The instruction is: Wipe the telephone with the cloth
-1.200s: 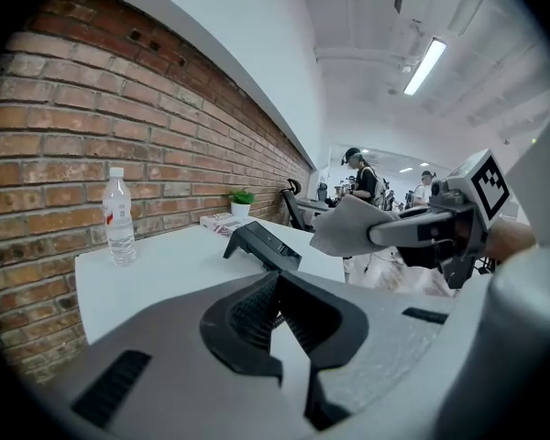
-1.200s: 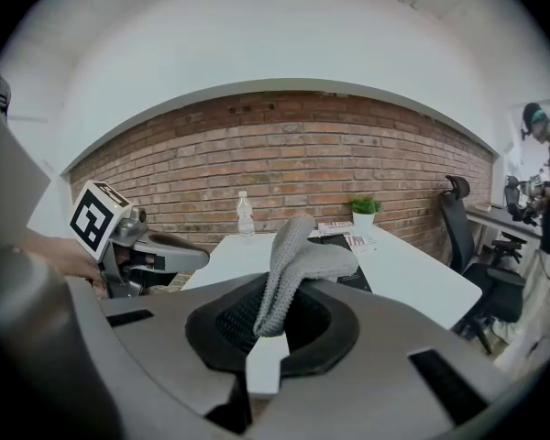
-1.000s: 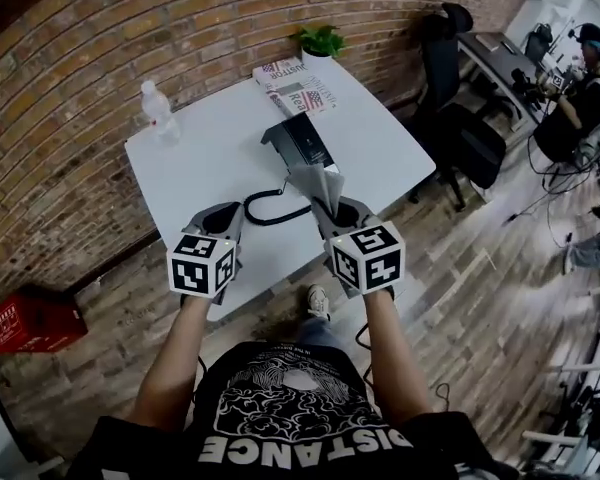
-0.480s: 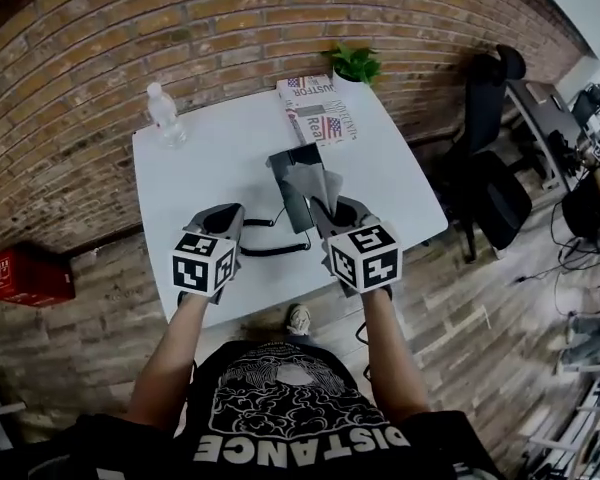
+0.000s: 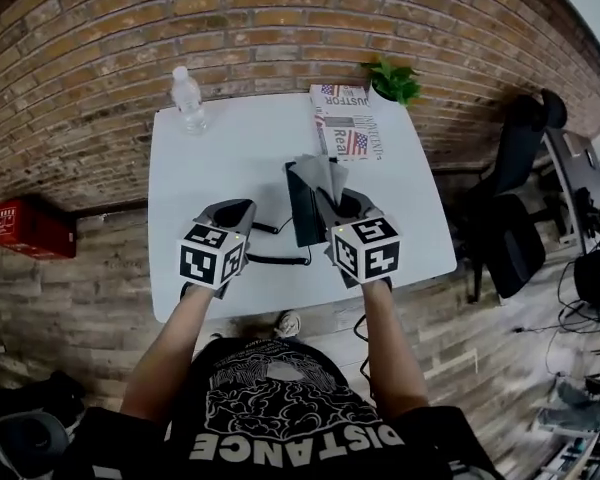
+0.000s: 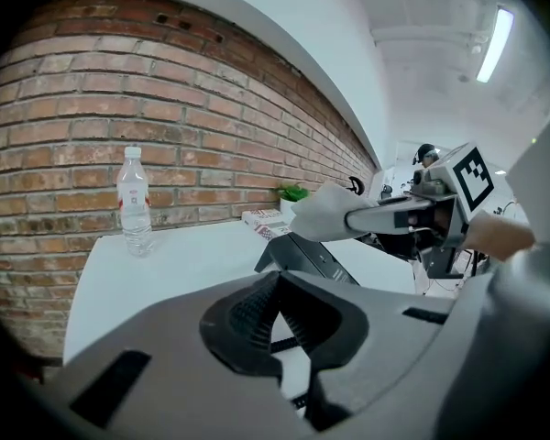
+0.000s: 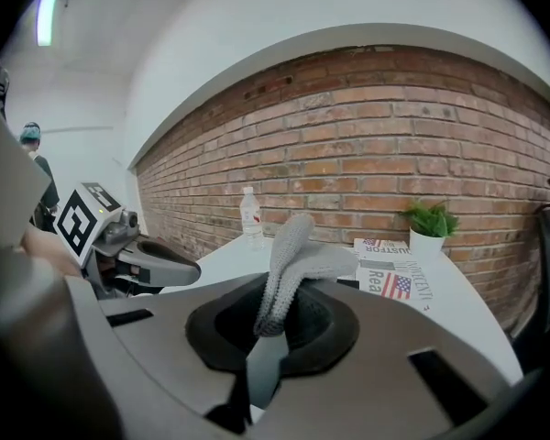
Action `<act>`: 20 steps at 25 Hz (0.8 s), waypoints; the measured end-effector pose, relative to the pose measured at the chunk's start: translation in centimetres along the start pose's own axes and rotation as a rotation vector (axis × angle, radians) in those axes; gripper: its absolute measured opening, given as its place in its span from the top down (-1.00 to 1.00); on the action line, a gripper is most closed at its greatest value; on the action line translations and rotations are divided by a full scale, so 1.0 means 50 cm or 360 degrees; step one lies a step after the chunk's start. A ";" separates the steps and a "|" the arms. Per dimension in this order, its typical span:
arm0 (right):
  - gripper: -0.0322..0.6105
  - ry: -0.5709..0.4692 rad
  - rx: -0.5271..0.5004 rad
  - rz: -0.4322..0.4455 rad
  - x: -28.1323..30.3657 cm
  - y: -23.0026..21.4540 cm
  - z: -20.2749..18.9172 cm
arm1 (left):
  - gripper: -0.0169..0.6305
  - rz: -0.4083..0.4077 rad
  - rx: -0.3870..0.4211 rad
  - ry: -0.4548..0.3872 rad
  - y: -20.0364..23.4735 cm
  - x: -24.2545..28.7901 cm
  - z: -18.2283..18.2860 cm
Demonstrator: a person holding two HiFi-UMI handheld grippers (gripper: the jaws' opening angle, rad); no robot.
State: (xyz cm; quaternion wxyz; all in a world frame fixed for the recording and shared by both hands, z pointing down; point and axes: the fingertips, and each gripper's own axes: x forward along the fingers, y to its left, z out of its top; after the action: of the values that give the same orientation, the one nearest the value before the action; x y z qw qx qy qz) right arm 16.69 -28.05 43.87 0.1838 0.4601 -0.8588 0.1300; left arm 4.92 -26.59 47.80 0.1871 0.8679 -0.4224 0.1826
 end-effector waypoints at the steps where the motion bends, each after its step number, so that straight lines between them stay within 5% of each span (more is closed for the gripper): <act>1: 0.86 -0.0003 -0.0013 0.0013 0.011 -0.004 0.003 | 0.93 0.0012 -0.0012 -0.0001 0.003 0.001 0.000; 11: 0.86 0.0028 -0.0119 0.0050 0.126 -0.043 -0.003 | 0.93 0.0153 -0.0148 -0.0035 0.040 -0.012 -0.007; 20: 0.86 0.0140 -0.0010 0.0123 0.178 -0.021 -0.056 | 0.93 0.0209 -0.0171 -0.0028 0.065 -0.048 -0.027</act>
State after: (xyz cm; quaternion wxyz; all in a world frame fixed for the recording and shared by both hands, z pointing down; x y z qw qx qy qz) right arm 13.60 -34.15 50.31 0.2176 0.4200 -0.8674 0.1542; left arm 0.72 -26.21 48.38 0.2174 0.8285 -0.4893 0.1641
